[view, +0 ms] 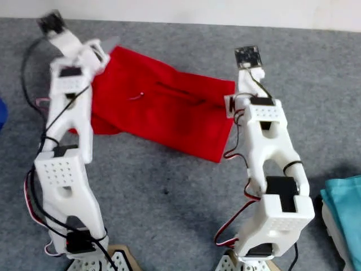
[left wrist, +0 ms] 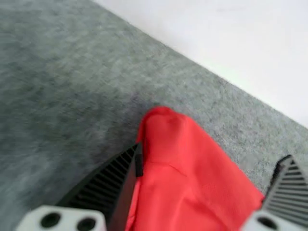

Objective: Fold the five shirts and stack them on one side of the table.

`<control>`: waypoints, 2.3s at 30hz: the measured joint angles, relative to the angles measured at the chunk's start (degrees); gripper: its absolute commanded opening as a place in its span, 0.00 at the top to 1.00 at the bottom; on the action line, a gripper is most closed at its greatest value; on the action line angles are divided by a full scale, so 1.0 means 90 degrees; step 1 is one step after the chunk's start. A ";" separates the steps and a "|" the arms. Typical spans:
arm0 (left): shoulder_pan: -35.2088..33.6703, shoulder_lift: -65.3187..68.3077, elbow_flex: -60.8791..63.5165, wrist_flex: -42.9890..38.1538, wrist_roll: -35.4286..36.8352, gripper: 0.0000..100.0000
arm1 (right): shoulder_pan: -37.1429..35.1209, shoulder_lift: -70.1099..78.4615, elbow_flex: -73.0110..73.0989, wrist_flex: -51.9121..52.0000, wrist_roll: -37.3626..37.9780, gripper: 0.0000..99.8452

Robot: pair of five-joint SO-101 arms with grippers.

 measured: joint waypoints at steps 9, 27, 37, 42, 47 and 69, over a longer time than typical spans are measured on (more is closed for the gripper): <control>0.0020 -0.0772 -0.1407 0.3888 0.0000 0.89 | -0.0518 -0.0967 -0.0010 0.1260 -0.0508 0.74; 0.0537 -0.0957 -0.1436 0.6574 -0.0576 0.89 | -0.0703 -0.3263 0.1983 0.1788 -0.0967 0.78; 0.0264 -0.0498 -0.1006 0.5988 -0.1074 0.89 | -0.0430 -0.3722 0.4034 -0.0371 -0.0967 0.78; 0.0137 -0.0352 -0.1006 0.5792 -0.1182 0.89 | -0.0430 -0.3722 0.4151 -0.0654 -0.0967 0.78; 0.0088 -0.0352 -0.1006 0.5451 -0.1182 0.89 | -0.0430 -0.3741 0.4298 -0.0694 -0.0967 0.78; 0.0166 0.0449 -0.1006 0.4708 -0.1182 0.89 | -0.0430 -0.3741 0.4298 -0.0694 -0.0967 0.78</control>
